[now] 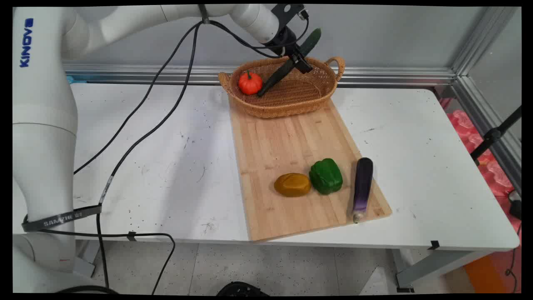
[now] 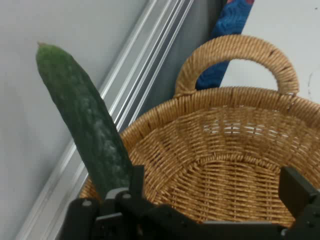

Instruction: Pick up the potato from the cutting board

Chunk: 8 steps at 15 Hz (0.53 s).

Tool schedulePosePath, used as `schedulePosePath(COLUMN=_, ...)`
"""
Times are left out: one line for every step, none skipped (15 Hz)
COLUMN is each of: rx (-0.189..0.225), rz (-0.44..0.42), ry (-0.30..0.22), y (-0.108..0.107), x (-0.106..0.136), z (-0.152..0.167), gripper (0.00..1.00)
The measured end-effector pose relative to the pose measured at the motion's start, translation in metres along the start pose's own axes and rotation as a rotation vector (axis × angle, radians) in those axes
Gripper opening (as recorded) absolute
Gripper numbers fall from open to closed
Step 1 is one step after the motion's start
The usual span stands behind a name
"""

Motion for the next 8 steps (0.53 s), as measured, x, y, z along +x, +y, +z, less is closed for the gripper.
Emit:
schedulePosePath(rx=-0.001, rz=0.01, ry=0.001, y=0.001, x=0.001, z=-0.001, gripper=1.0)
schedulePosePath(rx=-0.004, rz=0.021, ry=0.003, y=0.003, x=0.003, z=-0.004, gripper=1.0)
schedulePosePath(rx=-0.008, rz=0.032, ry=0.005, y=0.005, x=0.006, z=-0.006, gripper=1.0)
schedulePosePath(rx=-0.012, rz=0.04, ry=0.006, y=0.008, x=0.008, z=-0.009, gripper=1.0)
schedulePosePath(rx=-0.019, rz=0.047, ry=0.006, y=0.011, x=0.01, z=-0.012, gripper=1.0)
schedulePosePath(rx=-0.027, rz=0.053, ry=0.007, y=0.015, x=0.012, z=-0.015, gripper=1.0)
schedulePosePath(rx=-0.035, rz=0.057, ry=0.006, y=0.019, x=0.014, z=-0.018, gripper=1.0)
schedulePosePath(rx=-0.045, rz=0.061, ry=0.006, y=0.024, x=0.016, z=-0.022, gripper=1.0)
